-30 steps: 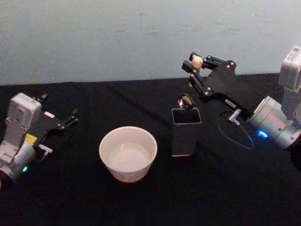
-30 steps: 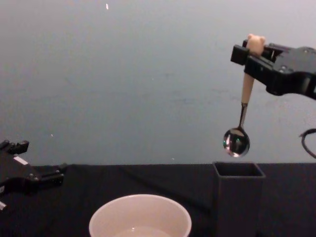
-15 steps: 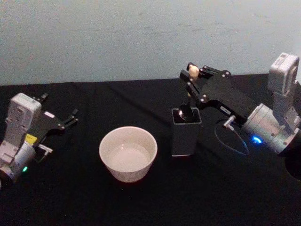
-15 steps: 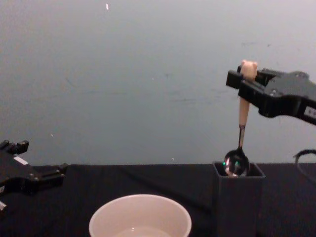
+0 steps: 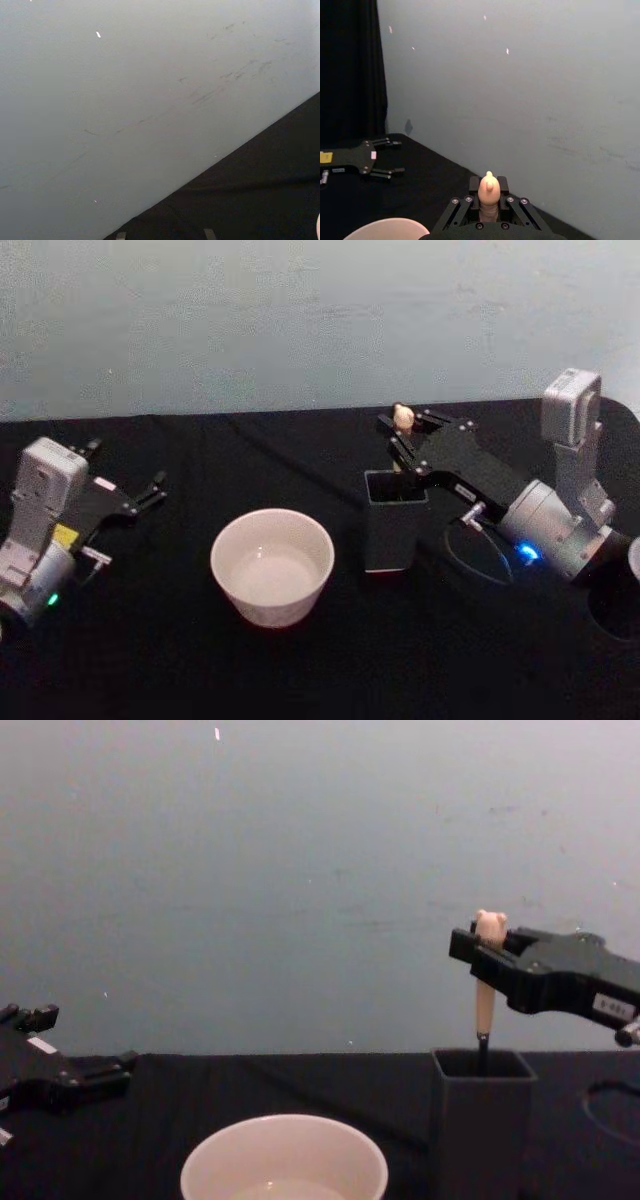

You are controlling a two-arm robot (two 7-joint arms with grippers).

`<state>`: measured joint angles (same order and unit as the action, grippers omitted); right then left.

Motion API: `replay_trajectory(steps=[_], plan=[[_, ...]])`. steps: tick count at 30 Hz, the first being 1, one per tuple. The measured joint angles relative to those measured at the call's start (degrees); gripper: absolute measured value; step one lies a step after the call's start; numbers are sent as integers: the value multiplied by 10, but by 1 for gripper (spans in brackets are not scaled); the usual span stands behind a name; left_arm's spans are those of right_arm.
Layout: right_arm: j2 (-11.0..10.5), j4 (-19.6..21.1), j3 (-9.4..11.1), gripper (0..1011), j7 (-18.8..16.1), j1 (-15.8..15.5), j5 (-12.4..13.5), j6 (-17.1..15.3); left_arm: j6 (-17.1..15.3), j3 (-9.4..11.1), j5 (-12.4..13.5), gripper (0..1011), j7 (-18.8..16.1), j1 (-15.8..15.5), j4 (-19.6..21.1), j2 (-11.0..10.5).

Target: Pick up the stirring spoon with one hand, stir inside the cup, then place it back in its original position.

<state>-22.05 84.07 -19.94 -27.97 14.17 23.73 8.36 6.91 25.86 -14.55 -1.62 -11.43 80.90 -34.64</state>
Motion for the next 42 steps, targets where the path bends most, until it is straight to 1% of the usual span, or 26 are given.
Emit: replay_trajectory(steps=[7, 14, 27, 42], plan=[[9, -12, 2, 210, 13, -2, 9, -22, 0, 0, 0, 1001, 0, 0, 0, 0], [16, -20, 3, 210, 22, -5, 14, -34, 0, 0, 0, 1001, 0, 0, 0, 0], [25, -26, 6, 210, 36, -13, 19, -46, 0, 0, 0, 1001, 0, 0, 0, 0], [27, -28, 7, 210, 41, -19, 18, -55, 0, 0, 0, 1001, 0, 0, 0, 0]])
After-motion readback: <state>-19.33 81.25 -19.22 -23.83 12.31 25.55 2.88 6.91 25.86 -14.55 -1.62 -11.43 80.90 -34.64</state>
